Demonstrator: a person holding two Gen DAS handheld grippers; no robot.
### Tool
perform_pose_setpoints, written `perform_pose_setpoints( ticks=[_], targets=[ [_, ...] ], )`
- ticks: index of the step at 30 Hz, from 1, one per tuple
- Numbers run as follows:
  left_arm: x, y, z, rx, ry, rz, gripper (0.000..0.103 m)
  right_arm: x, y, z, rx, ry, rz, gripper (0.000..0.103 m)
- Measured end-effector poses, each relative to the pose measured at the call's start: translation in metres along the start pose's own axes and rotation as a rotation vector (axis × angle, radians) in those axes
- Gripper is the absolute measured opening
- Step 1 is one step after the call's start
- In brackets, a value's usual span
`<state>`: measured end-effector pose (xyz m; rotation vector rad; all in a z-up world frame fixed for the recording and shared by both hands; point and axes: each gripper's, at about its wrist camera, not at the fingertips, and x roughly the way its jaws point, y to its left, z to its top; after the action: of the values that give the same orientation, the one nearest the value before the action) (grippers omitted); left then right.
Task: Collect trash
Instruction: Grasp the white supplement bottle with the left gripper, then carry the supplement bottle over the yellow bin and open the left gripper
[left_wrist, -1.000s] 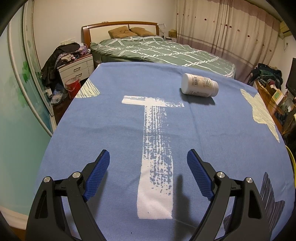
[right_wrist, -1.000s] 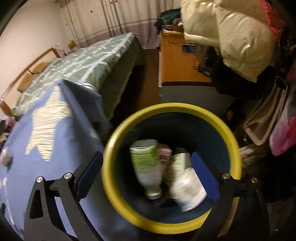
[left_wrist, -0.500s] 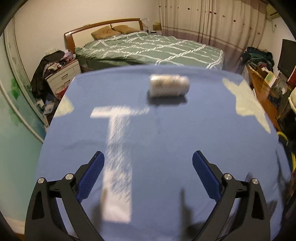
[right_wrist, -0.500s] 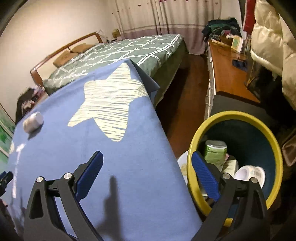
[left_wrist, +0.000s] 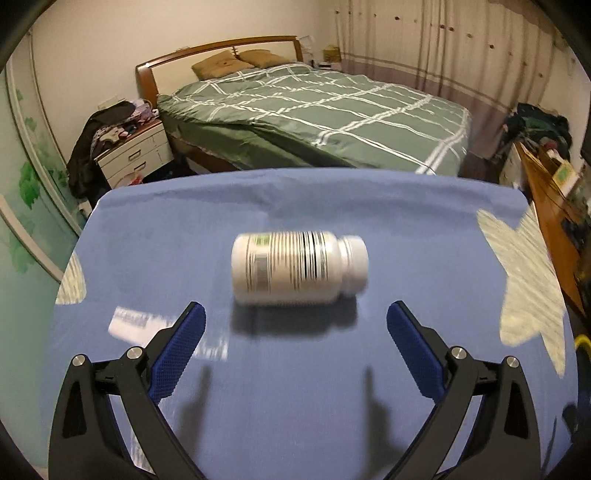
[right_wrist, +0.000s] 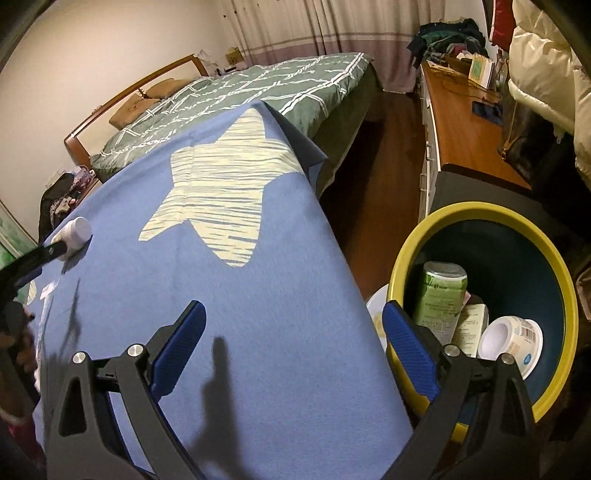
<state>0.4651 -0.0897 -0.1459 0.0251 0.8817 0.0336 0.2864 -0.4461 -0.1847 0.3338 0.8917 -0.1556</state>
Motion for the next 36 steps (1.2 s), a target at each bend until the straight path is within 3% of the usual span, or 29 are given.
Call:
perform_pose_setpoints(
  ticks=[13, 14, 16, 23, 28, 36],
  targets=[
    [0.045, 0.003, 0.022, -0.037, 0.016, 0.010, 0.097, 0.007, 0.005, -0.002, -0.027, 0.041, 0.009, 0.092],
    [0.045, 0.003, 0.022, -0.034, 0.010, 0.010, 0.096, 0.007, 0.005, -0.001, -0.028, 0.043, 0.009, 0.092],
    [0.046, 0.003, 0.021, -0.031, -0.006, 0.003, 0.083, 0.008, 0.004, -0.001, -0.027, 0.047, 0.010, 0.092],
    [0.044, 0.001, 0.017, -0.016, -0.002, -0.037, 0.083, 0.010, 0.005, 0.000, -0.031, 0.052, 0.010, 0.092],
    [0.007, -0.009, 0.012, 0.010, -0.033, -0.071, 0.083, 0.012, 0.004, -0.001, -0.013, 0.060, 0.005, 0.092],
    [-0.097, -0.040, -0.031, 0.114, -0.123, -0.160, 0.083, -0.002, -0.005, -0.007, -0.004, 0.019, 0.002, 0.092]
  ],
)
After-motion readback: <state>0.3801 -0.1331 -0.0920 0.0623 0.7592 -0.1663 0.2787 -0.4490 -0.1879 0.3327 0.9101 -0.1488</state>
